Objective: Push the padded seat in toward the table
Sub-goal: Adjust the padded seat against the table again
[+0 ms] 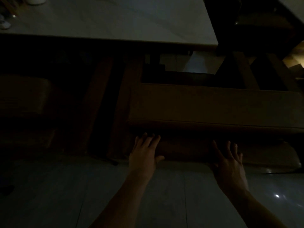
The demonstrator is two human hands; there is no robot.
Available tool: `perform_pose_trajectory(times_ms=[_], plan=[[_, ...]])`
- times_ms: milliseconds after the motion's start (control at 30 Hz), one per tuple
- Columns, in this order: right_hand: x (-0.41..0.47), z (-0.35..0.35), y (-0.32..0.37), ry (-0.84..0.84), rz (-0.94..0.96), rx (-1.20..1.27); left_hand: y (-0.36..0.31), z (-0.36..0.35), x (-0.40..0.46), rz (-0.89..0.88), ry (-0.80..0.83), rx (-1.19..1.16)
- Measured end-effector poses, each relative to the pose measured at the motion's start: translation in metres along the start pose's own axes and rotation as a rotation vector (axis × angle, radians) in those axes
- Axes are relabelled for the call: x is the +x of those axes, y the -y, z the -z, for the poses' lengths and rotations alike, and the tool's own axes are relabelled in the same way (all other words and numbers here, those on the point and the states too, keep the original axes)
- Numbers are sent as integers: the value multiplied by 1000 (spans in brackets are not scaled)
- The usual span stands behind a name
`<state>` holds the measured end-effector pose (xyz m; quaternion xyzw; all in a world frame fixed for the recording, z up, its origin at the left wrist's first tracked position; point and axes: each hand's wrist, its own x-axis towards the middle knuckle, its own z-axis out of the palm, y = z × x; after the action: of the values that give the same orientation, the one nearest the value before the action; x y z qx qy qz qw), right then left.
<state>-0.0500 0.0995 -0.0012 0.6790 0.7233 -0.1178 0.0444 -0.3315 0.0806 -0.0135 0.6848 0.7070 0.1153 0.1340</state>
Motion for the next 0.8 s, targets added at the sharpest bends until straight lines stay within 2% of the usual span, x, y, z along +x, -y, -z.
perform_pose_trajectory(times_ms=[567,800], plan=[[-5,-2,1,7,-9,-28,6,-5,-2,-22,12,-20],[4,19,1,137,16,-63,0,6,-5,-18,85,19]])
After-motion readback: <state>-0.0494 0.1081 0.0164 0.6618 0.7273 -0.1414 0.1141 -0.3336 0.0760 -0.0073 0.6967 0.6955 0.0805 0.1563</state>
